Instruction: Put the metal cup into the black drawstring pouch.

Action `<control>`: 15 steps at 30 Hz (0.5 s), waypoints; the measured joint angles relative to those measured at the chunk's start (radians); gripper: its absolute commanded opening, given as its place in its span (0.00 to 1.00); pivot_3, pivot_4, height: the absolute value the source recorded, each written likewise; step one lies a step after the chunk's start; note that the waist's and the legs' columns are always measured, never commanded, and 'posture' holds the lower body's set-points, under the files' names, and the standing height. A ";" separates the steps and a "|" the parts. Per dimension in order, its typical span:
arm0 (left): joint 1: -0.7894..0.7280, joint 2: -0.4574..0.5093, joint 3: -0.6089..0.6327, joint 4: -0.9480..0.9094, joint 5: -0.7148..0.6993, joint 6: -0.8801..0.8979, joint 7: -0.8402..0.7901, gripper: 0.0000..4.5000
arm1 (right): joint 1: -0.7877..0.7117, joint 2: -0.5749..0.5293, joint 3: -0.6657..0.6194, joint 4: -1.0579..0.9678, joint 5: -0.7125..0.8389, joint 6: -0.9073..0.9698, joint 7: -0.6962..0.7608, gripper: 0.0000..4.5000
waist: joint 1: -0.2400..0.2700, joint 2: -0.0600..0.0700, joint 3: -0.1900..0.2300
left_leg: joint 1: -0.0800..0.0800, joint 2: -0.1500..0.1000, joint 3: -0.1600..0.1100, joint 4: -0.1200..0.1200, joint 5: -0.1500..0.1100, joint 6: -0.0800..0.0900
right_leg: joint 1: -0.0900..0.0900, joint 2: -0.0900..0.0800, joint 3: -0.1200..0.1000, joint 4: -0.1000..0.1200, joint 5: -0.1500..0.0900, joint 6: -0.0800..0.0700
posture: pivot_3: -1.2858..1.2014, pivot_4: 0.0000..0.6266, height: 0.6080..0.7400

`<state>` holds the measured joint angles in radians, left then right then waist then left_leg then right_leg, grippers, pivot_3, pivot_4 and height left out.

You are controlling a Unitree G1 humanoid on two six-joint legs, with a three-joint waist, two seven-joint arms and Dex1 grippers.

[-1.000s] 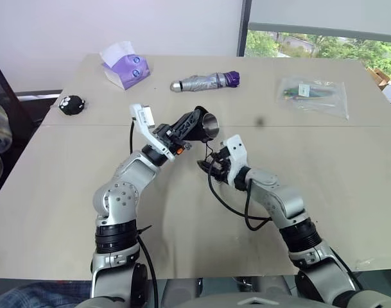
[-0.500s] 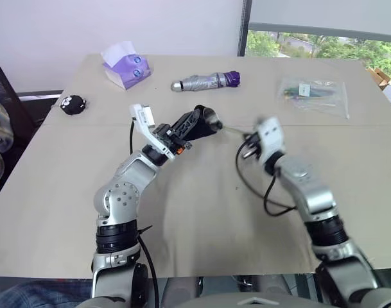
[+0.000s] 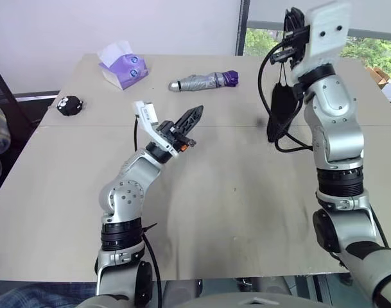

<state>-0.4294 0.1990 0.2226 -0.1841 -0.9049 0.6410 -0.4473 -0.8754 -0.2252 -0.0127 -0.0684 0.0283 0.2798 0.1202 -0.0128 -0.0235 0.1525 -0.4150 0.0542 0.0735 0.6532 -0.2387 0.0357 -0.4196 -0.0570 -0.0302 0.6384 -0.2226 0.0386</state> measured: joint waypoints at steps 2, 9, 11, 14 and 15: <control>0.000 -0.004 -0.004 0.000 0.002 0.000 0.000 0.00 | 0.008 0.010 0.001 -0.013 0.008 -0.001 0.007 0.01 | 0.001 0.000 0.000 | 0.000 0.000 0.000 0.000 0.000 0.000 | 0.000 0.000 0.000 0.000 0.000 0.000 | 0.52 0.24 1.00; 0.000 0.018 -0.036 0.000 0.072 -0.053 -0.025 0.00 | 0.018 0.017 0.001 -0.033 0.029 -0.001 0.041 0.01 | -0.001 0.000 0.000 | 0.000 0.000 0.000 0.000 0.000 0.000 | 0.000 0.000 -0.001 0.001 0.000 0.000 | 0.52 0.24 1.00; -0.001 0.068 -0.079 0.001 0.179 -0.129 -0.061 0.00 | 0.020 0.017 0.005 -0.033 0.038 -0.001 0.060 0.01 | -0.001 0.000 0.000 | 0.001 0.000 0.001 0.000 0.000 0.000 | 0.000 0.001 -0.001 0.001 0.000 0.000 | 0.52 0.24 1.00; -0.030 0.107 -0.128 0.009 0.307 -0.236 -0.099 0.00 | 0.028 0.024 0.017 -0.033 0.051 0.002 0.090 0.01 | 0.000 0.000 0.000 | 0.000 0.000 0.002 0.000 0.000 0.000 | 0.000 0.001 -0.002 0.001 0.000 0.000 | 0.52 0.24 1.00; -0.048 0.114 -0.139 0.010 0.335 -0.264 -0.110 0.00 | 0.029 0.029 0.027 -0.033 0.054 0.003 0.099 0.01 | 0.001 0.000 0.000 | 0.000 0.000 0.002 0.000 0.000 0.000 | 0.000 0.001 -0.002 0.001 0.000 0.000 | 0.52 0.24 1.00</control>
<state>-0.4773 0.3129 0.0840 -0.1738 -0.5695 0.3766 -0.5576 -0.8464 -0.1957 0.0139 -0.1012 0.0825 0.2831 0.2197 -0.0114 -0.0230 0.1528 -0.4149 0.0543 0.0751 0.6531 -0.2387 0.0358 -0.4196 -0.0563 -0.0325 0.6399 -0.2227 0.0383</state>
